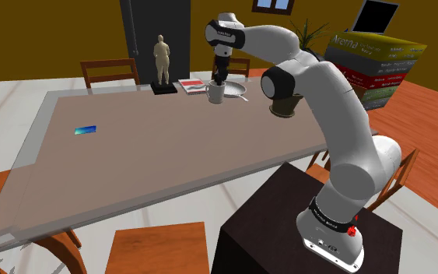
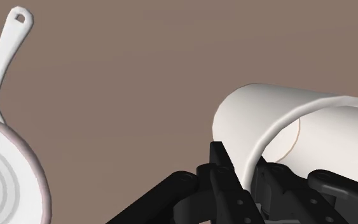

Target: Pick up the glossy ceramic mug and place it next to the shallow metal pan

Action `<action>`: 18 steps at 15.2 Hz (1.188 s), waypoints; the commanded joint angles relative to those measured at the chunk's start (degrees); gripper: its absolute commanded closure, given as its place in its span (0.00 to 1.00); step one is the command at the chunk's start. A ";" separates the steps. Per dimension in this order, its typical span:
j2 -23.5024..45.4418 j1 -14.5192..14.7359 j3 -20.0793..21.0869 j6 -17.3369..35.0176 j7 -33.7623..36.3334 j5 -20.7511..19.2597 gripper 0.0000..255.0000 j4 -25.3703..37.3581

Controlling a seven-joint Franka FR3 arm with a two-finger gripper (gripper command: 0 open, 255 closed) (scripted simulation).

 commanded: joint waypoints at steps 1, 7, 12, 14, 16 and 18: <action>-0.30 0.45 -0.06 1.84 -0.21 0.01 1.00 -2.16; -0.84 1.50 -0.14 6.87 -0.88 0.14 1.00 -7.96; -0.44 2.01 -0.04 10.40 -1.31 0.37 1.00 -11.23; -0.16 2.14 0.02 11.61 -1.46 0.48 1.00 -12.20; -0.16 2.14 0.02 11.61 -1.46 0.48 1.00 -12.21; -0.16 2.14 0.02 11.61 -1.46 0.48 1.00 -12.20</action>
